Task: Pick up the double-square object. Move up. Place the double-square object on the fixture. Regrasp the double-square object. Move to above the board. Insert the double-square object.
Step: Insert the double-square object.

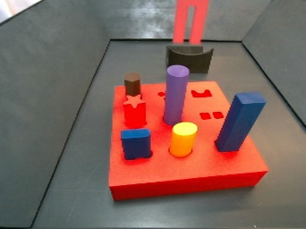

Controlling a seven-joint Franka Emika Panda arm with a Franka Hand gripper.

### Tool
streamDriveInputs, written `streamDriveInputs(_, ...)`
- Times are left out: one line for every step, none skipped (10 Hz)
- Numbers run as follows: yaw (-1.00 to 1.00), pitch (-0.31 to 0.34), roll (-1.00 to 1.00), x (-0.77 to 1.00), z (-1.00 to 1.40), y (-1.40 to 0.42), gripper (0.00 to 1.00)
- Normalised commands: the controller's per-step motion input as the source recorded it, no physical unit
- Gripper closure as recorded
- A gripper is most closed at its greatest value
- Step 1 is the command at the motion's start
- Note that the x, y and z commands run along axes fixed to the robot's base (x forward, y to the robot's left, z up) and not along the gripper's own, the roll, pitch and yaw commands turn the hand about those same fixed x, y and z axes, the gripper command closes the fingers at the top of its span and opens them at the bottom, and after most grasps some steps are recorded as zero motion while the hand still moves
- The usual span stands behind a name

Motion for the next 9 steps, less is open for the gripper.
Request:
streamDriveInputs(0.0,-0.004,0.0,1.0,-0.39,-0.02,1.0)
streamDriveInputs(0.0,0.0,0.0,1.0,-0.41,-0.03,1.0)
streamDriveInputs(0.0,0.0,0.0,1.0,-0.46,-0.04,1.0)
streamDriveInputs(0.0,0.0,0.0,1.0,-0.52,-0.09,1.0)
streamDriveInputs(0.07,0.0,0.02,0.92,-0.63,-0.17,1.0)
streamDriveInputs(0.13,0.0,0.15,0.77,-0.76,-0.34,1.0)
streamDriveInputs(0.19,0.0,0.18,0.69,-0.77,-0.38,1.0)
streamDriveInputs(0.23,0.0,0.17,0.65,-0.75,-0.35,1.0)
streamDriveInputs(0.25,0.004,0.19,0.62,-0.78,-0.37,1.0)
